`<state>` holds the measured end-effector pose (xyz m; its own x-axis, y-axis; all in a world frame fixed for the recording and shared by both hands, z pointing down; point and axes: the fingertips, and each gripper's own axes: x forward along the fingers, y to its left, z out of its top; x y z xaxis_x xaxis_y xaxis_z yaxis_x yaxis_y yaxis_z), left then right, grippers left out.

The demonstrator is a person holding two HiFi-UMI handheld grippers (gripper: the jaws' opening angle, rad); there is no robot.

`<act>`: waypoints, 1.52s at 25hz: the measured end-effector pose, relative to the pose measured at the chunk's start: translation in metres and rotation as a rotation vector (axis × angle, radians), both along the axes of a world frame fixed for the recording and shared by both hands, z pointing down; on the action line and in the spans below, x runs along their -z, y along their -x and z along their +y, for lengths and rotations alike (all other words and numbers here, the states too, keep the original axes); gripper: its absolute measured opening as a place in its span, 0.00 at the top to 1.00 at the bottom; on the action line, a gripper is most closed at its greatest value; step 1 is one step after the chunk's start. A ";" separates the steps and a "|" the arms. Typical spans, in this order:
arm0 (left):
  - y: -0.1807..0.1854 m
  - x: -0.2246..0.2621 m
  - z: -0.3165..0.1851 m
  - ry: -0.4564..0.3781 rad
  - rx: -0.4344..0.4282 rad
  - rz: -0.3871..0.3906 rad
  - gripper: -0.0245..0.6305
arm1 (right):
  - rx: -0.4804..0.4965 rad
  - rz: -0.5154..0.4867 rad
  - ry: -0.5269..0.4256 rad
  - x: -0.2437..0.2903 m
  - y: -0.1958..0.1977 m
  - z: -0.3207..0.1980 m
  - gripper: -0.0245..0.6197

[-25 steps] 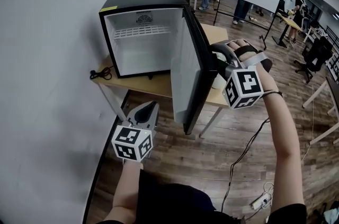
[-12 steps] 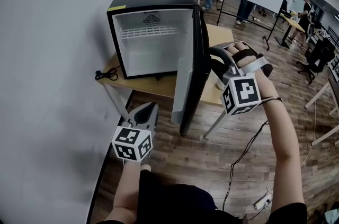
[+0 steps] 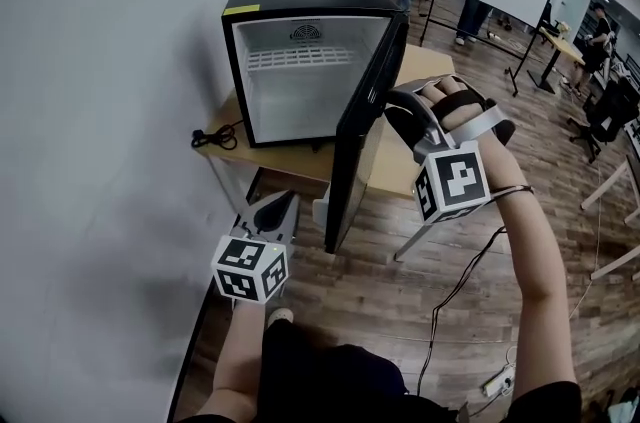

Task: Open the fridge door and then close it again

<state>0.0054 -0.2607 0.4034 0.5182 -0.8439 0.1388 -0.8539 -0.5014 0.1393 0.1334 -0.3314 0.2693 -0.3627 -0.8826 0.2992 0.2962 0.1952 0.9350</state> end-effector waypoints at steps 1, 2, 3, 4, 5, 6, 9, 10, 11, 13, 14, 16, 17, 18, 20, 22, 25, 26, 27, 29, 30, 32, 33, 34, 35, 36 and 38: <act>0.007 0.000 -0.005 0.001 0.002 0.001 0.95 | 0.000 0.010 -0.001 0.000 0.008 -0.005 0.82; 0.014 0.000 -0.010 0.003 0.004 0.002 0.95 | 0.000 0.021 -0.001 0.000 0.016 -0.010 0.83; 0.022 0.000 -0.014 0.005 0.008 0.003 0.95 | -0.001 0.032 -0.001 0.000 0.023 -0.014 0.83; 0.028 0.001 -0.016 0.006 0.013 0.003 0.95 | -0.002 0.042 -0.002 0.001 0.029 -0.017 0.83; 0.032 0.002 -0.016 0.007 0.019 0.003 0.95 | -0.001 0.050 -0.002 0.003 0.033 -0.018 0.83; 0.035 0.004 -0.015 0.007 0.025 0.003 0.95 | 0.001 0.054 -0.003 0.004 0.035 -0.017 0.83; 0.036 0.008 -0.008 0.003 0.043 0.001 0.95 | 0.012 0.052 -0.002 0.007 0.037 -0.011 0.83; 0.035 0.009 -0.007 0.001 0.048 0.001 0.95 | 0.016 0.050 0.001 0.007 0.037 -0.010 0.83; 0.037 0.008 -0.006 0.000 0.052 0.003 0.95 | 0.019 0.049 0.004 0.006 0.039 -0.010 0.83; 0.048 0.007 -0.013 -0.001 0.057 0.007 0.95 | 0.023 0.045 0.010 0.004 0.052 -0.017 0.83; 0.057 0.006 -0.019 -0.001 0.057 0.009 0.95 | 0.022 0.044 0.012 0.003 0.061 -0.024 0.83; 0.073 0.005 -0.031 -0.001 0.054 0.012 0.95 | 0.018 0.043 0.015 0.002 0.078 -0.037 0.83; 0.079 0.005 -0.036 0.000 0.053 0.013 0.95 | 0.016 0.043 0.017 0.002 0.085 -0.042 0.83; 0.085 0.005 -0.040 0.001 0.053 0.014 0.95 | 0.015 0.042 0.020 0.002 0.090 -0.047 0.83; 0.092 0.006 -0.044 0.003 0.055 0.014 0.95 | 0.011 0.039 0.025 0.003 0.097 -0.053 0.83; 0.099 0.008 -0.048 0.002 0.056 0.013 0.95 | 0.004 0.039 0.029 0.005 0.103 -0.058 0.83; 0.114 0.008 -0.062 -0.001 0.054 0.015 0.95 | -0.007 0.038 0.037 0.004 0.118 -0.073 0.83; 0.121 0.008 -0.068 -0.003 0.053 0.015 0.95 | -0.011 0.039 0.040 0.003 0.124 -0.079 0.83; 0.126 0.008 -0.075 -0.005 0.051 0.016 0.95 | -0.015 0.041 0.043 0.002 0.129 -0.086 0.83; 0.135 0.008 -0.085 -0.008 0.047 0.017 0.95 | -0.024 0.045 0.047 0.001 0.138 -0.095 0.83; 0.137 0.009 -0.088 -0.011 0.045 0.018 0.95 | -0.028 0.046 0.050 0.002 0.141 -0.099 0.83; 0.141 0.011 -0.095 -0.013 0.042 0.020 0.95 | -0.034 0.043 0.054 0.003 0.146 -0.105 0.83; 0.143 0.011 -0.098 -0.013 0.039 0.020 0.95 | -0.038 0.040 0.057 0.003 0.149 -0.109 0.84; 0.145 0.011 -0.102 -0.012 0.036 0.021 0.95 | -0.043 0.038 0.059 0.003 0.152 -0.112 0.84; 0.147 0.010 -0.105 -0.011 0.032 0.023 0.95 | -0.049 0.036 0.060 0.003 0.155 -0.116 0.84; 0.148 0.009 -0.108 -0.010 0.029 0.024 0.95 | -0.055 0.035 0.062 0.003 0.158 -0.120 0.84; 0.152 0.009 -0.117 -0.011 0.023 0.027 0.95 | -0.066 0.032 0.065 0.003 0.164 -0.128 0.84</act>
<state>-0.1466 -0.3773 0.3940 0.5021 -0.8571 0.1154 -0.8612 -0.4834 0.1569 -0.0303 -0.4595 0.2666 -0.2935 -0.8827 0.3672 0.3106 0.2752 0.9098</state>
